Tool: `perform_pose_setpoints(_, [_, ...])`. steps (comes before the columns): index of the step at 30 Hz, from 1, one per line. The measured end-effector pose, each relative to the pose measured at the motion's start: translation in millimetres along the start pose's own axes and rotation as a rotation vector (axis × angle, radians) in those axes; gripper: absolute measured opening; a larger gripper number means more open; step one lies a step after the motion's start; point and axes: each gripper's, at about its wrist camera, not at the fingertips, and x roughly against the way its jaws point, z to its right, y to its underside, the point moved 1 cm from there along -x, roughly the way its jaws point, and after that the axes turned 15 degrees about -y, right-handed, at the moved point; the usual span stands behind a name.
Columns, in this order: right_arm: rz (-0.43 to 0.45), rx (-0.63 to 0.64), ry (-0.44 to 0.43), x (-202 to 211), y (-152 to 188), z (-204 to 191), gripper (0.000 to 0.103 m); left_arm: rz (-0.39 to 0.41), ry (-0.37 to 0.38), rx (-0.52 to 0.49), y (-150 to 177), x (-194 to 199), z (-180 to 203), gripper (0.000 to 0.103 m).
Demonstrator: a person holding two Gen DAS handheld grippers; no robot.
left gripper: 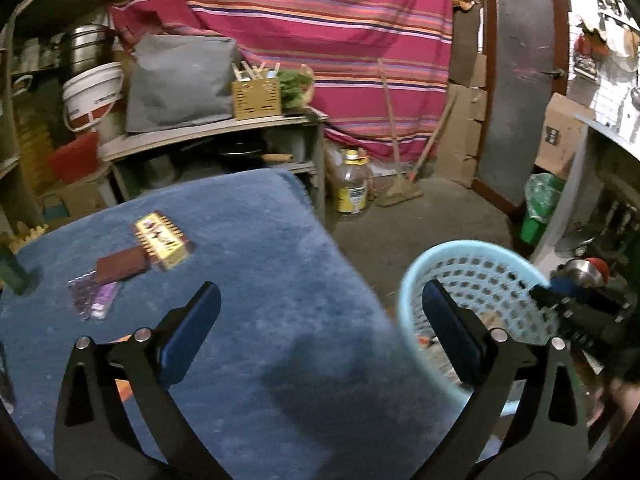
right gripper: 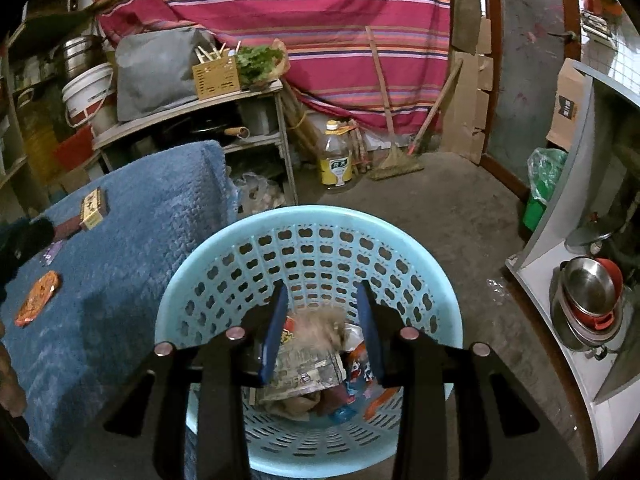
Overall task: Collect trash
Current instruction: 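Move both grippers back over the table toward the orange snack bag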
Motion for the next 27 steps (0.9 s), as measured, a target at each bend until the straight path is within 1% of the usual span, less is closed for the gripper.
perform_pose_setpoints(1, [0.001, -0.004, 0.010, -0.8, 0.6, 0.1, 0.056, -0.006, -0.017, 0.003, 4.3, -3.3, -9.3, 0.097])
perform_pose_setpoints(2, [0.006, -0.007, 0.017, -1.3, 1.5, 0.4, 0.066, -0.013, -0.027, 0.008, 7.5, -6.1, -16.8, 0.097])
perform_pose_setpoints(5, [0.012, -0.029, 0.034, -3.7, 2.4, 0.2, 0.075, -0.043, -0.061, 0.021, 19.1, -17.0, -45.3, 0.097])
perform_pose_setpoints(6, [0.012, -0.033, 0.034, -3.9, 3.0, 0.2, 0.076, -0.047, -0.077, 0.017, 21.6, -19.8, -53.2, 0.097])
perform_pose_setpoints(10, [0.010, -0.010, 0.043, -7.5, 5.1, -12.5, 0.078, -0.061, -0.147, 0.004, 35.8, -28.6, -90.0, 0.097])
perform_pose_setpoints(12, [0.014, 0.000, 0.051, -10.9, 5.6, -23.2, 0.087, -0.073, -0.181, 0.004, 44.9, -31.6, -113.5, 0.097])
perform_pose_setpoints(15, [0.029, 0.004, 0.039, -15.3, 6.0, -40.7, 0.088, -0.113, -0.214, 0.019, 57.9, -37.9, -148.7, 0.097])
perform_pose_setpoints(17, [0.022, 0.007, 0.023, -20.7, 6.4, -51.2, 0.088, -0.137, -0.233, 0.038, 67.4, -42.7, -173.0, 0.097])
perform_pose_setpoints(22, [-0.006, 0.061, -0.008, -35.2, 10.6, -89.4, 0.088, -0.219, -0.279, 0.036, 88.7, -59.9, -209.3, 0.097])
perform_pose_setpoints(25, [-0.015, 0.068, -0.020, -40.9, 11.8, -106.1, 0.088, -0.260, -0.242, 0.051, 99.1, -68.7, -217.1, 0.097])
perform_pose_setpoints(27, [-0.023, 0.071, -0.032, -45.0, 12.7, -116.0, 0.088, -0.271, -0.217, 0.045, 101.1, -71.7, -216.4, 0.097])
